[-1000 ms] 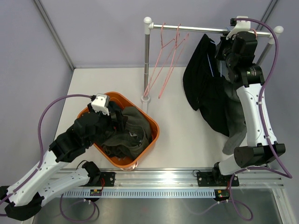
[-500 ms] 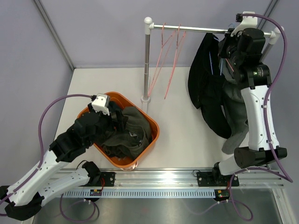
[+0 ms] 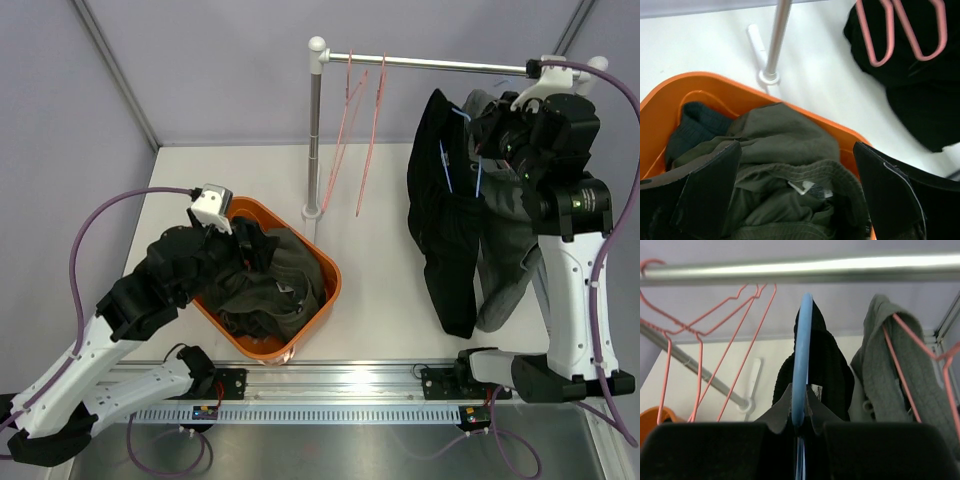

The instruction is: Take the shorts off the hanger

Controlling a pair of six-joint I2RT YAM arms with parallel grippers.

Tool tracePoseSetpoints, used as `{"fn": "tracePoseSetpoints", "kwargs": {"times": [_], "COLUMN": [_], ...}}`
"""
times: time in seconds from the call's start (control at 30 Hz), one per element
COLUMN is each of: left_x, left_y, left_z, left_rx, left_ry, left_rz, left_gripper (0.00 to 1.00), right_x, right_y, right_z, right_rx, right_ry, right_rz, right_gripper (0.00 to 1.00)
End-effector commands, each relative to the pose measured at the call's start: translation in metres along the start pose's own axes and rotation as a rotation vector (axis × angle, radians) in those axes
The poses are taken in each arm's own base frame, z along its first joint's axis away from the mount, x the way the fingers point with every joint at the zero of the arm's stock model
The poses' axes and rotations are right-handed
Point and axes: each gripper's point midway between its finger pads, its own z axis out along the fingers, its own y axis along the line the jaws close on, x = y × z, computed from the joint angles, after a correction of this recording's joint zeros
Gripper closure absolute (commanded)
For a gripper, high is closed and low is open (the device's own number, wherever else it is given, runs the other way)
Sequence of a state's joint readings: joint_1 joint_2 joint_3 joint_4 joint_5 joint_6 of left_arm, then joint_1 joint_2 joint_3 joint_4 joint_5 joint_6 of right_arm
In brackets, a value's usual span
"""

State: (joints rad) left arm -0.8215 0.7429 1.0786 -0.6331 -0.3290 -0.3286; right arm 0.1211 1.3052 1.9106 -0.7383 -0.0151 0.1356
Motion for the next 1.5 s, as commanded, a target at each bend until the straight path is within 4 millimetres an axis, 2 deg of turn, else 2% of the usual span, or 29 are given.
{"fn": "tracePoseSetpoints", "kwargs": {"times": [0.0, 0.03, 0.07, 0.13, 0.17, 0.23, 0.27, 0.3, 0.33, 0.37, 0.43, 0.47, 0.5, 0.53, 0.57, 0.63, 0.67, 0.9, 1.0, 1.1, 1.13, 1.2, 1.37, 1.47], "left_x": [-0.045, -0.054, -0.054, -0.057, -0.058, -0.058, -0.062, -0.065, -0.066, -0.075, -0.078, -0.072, -0.081, -0.081, -0.074, -0.079, -0.071, -0.067, -0.071, -0.069, -0.062, -0.064, -0.051, -0.047], "left_y": [-0.036, -0.049, -0.056, -0.075, -0.080, -0.095, -0.111, -0.117, -0.122, -0.137, -0.150, -0.166, -0.172, -0.180, -0.194, -0.206, -0.216, -0.253, -0.265, -0.273, -0.277, -0.282, -0.288, -0.281], "left_z": [-0.008, -0.012, -0.010, -0.005, -0.003, 0.003, -0.004, -0.005, 0.001, -0.006, -0.005, -0.001, -0.002, -0.002, 0.002, 0.003, 0.011, 0.036, 0.041, 0.054, 0.062, 0.067, 0.088, 0.102], "left_rx": [0.164, 0.232, 0.259, 0.334, 0.347, 0.373, 0.411, 0.418, 0.400, 0.437, 0.455, 0.478, 0.481, 0.490, 0.505, 0.511, 0.516, 0.545, 0.576, 0.564, 0.556, 0.559, 0.527, 0.467], "left_ry": [-0.097, -0.105, -0.097, -0.072, -0.065, -0.055, -0.066, -0.073, -0.071, -0.086, -0.084, -0.062, -0.084, -0.086, -0.069, -0.085, -0.065, -0.078, -0.111, -0.122, -0.110, -0.121, -0.118, -0.114], "left_rz": [-0.024, -0.026, -0.025, -0.027, -0.029, -0.017, -0.002, 0.007, 0.016, 0.020, 0.027, 0.048, 0.045, 0.052, 0.076, 0.078, 0.090, 0.086, 0.075, 0.094, 0.107, 0.116, 0.153, 0.168], "left_gripper": [0.01, 0.01, 0.01, 0.03, 0.03, 0.05, 0.05, 0.05, 0.04, 0.04, 0.05, 0.05, 0.05, 0.05, 0.04, 0.04, 0.04, 0.05, 0.05, 0.05, 0.05, 0.06, 0.06, 0.07], "right_x": [0.023, 0.034, 0.040, 0.053, 0.060, 0.070, 0.074, 0.077, 0.083, 0.087, 0.096, 0.098, 0.101, 0.104, 0.107, 0.110, 0.111, 0.111, 0.112, 0.111, 0.109, 0.108, 0.106, 0.107], "right_y": [0.016, 0.018, 0.030, 0.034, 0.048, 0.050, 0.057, 0.060, 0.062, 0.064, 0.067, 0.068, 0.068, 0.067, 0.068, 0.070, 0.072, 0.078, 0.077, 0.075, 0.075, 0.074, 0.072, 0.071], "right_z": [-0.022, -0.027, -0.030, -0.039, -0.043, -0.050, -0.053, -0.056, -0.060, -0.063, -0.069, -0.071, -0.073, -0.077, -0.079, -0.084, -0.086, -0.100, -0.103, -0.106, -0.108, -0.110, -0.112, -0.112], "right_rx": [-0.065, -0.069, -0.102, -0.083, -0.112, -0.106, -0.125, -0.138, -0.151, -0.162, -0.175, -0.183, -0.187, -0.190, -0.197, -0.214, -0.229, -0.273, -0.272, -0.272, -0.273, -0.273, -0.269, -0.265], "right_ry": [0.065, 0.087, 0.103, 0.131, 0.148, 0.166, 0.177, 0.180, 0.193, 0.204, 0.217, 0.220, 0.224, 0.227, 0.234, 0.243, 0.244, 0.244, 0.250, 0.247, 0.239, 0.239, 0.233, 0.235], "right_rz": [0.077, 0.081, 0.073, 0.061, 0.043, 0.038, 0.042, 0.048, 0.051, 0.052, 0.053, 0.055, 0.055, 0.056, 0.058, 0.058, 0.061, 0.065, 0.055, 0.047, 0.049, 0.046, 0.040, 0.039], "right_gripper": [1.00, 1.00, 1.00, 1.00, 1.00, 1.00, 1.00, 1.00, 1.00, 1.00, 1.00, 1.00, 1.00, 1.00, 1.00, 1.00, 1.00, 1.00, 1.00, 1.00, 1.00, 1.00, 1.00, 1.00]}}
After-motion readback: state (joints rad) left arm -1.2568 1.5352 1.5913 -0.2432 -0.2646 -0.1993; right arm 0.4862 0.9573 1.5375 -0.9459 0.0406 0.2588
